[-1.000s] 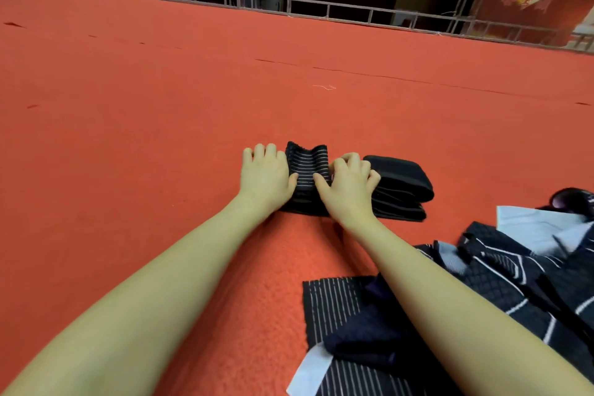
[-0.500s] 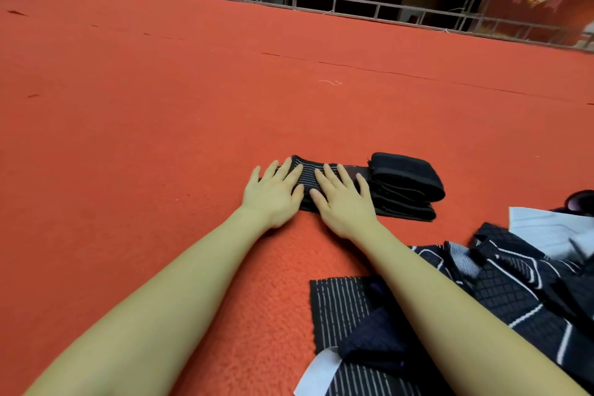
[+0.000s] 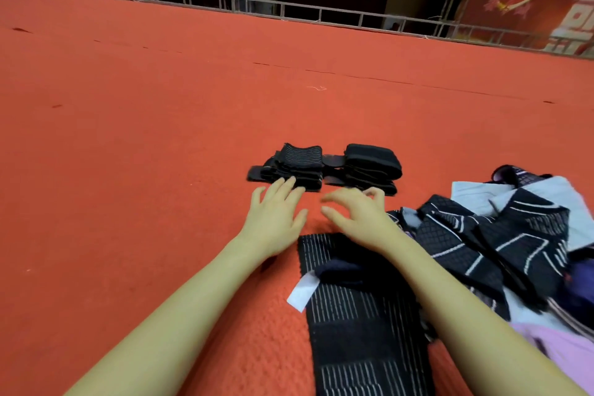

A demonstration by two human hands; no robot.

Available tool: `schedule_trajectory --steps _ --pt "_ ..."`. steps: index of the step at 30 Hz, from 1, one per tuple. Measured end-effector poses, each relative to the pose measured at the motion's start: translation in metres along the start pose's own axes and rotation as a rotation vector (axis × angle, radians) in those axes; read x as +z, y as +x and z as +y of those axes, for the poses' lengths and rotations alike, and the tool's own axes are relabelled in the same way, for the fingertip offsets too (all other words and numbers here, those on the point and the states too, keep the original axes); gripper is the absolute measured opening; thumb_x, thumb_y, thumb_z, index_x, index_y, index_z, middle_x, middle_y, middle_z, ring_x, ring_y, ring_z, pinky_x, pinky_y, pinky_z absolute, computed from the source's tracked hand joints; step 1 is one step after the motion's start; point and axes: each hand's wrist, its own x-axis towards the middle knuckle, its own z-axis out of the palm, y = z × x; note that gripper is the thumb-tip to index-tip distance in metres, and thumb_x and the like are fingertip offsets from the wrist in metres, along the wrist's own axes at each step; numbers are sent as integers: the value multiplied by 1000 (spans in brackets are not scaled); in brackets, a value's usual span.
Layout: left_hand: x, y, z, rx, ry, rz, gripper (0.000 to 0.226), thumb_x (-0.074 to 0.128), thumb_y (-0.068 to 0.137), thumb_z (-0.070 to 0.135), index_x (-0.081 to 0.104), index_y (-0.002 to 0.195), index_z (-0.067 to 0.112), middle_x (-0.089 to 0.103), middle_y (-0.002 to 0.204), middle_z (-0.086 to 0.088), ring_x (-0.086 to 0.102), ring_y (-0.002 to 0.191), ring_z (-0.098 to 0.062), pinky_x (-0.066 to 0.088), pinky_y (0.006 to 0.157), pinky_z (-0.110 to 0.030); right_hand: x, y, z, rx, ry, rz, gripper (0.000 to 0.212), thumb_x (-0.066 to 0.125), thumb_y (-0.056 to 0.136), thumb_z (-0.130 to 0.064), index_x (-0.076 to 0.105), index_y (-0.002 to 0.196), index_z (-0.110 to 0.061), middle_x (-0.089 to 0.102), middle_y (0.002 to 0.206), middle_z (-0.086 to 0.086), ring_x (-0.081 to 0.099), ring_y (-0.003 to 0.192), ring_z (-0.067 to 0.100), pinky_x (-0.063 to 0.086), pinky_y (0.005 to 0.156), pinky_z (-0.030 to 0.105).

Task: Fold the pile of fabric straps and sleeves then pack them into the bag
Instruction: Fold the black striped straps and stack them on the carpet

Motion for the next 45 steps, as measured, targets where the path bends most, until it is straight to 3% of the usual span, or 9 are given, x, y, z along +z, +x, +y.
schedule_trajectory --steps 6,9,15,21,26,30,33,37,45 --pt "9 -68 35 -19 -108 -103 46 33 101 39 37 144 24 26 156 4 16 144 -11 8 113 -38 -7 -76 -1 -90 -348 -182 88 5 68 -79 62 115 -32 59 118 -15 45 119 10 4 102 45" --pt "12 -90 48 -18 -107 -122 46 33 101 40 35 145 24 26 156 4 16 143 -11 8 112 -37 -8 -98 3 -57 -406 -167 80 16 74 -77 64 116 -30 62 112 -8 53 114 22 12 100 47" --pt "16 -102 75 23 -145 -138 46 33 101 41 33 145 28 28 154 6 21 141 -10 11 110 -37 -2 -110 10 -14 -518 148 47 37 84 -53 64 67 -18 56 68 1 55 64 28 25 73 37" --pt "5 -87 111 95 -444 67 49 32 102 36 17 149 39 30 152 14 25 138 -4 13 102 -27 -30 -120 27 -56 -559 542 43 41 90 -47 58 66 -15 55 71 4 50 67 27 27 74 38" --pt "-5 -58 152 197 -537 210 43 30 102 35 30 145 42 33 152 11 28 137 -4 15 100 -27 -71 -124 53 -28 -734 731 40 44 91 -48 57 70 -16 55 75 4 39 77 25 27 77 39" --pt "4 -38 181 210 -411 88 43 28 104 33 32 147 31 21 157 7 19 142 -8 11 107 -31 -79 -135 78 135 -688 568 39 43 86 -47 61 82 -14 61 90 7 43 86 27 28 81 41" --pt "23 -33 191 248 -135 -134 44 27 103 35 36 145 25 18 159 3 16 144 -14 11 112 -38 -68 -150 94 324 -462 138 68 19 88 -54 61 122 -12 58 130 10 51 121 26 25 99 44" --pt "38 -38 184 226 -122 -228 46 28 103 38 29 148 29 15 159 5 14 145 -14 6 114 -41 -47 -162 104 437 -386 -131 63 3 98 -54 14 153 -24 10 160 -3 4 147 14 -1 116 41" --pt "25 -58 118 98 -57 -179 50 33 102 36 25 150 26 15 159 4 12 145 -11 6 113 -37 -37 -130 46 322 -162 194 42 27 102 -40 48 135 -24 37 148 -7 26 139 11 8 107 39"
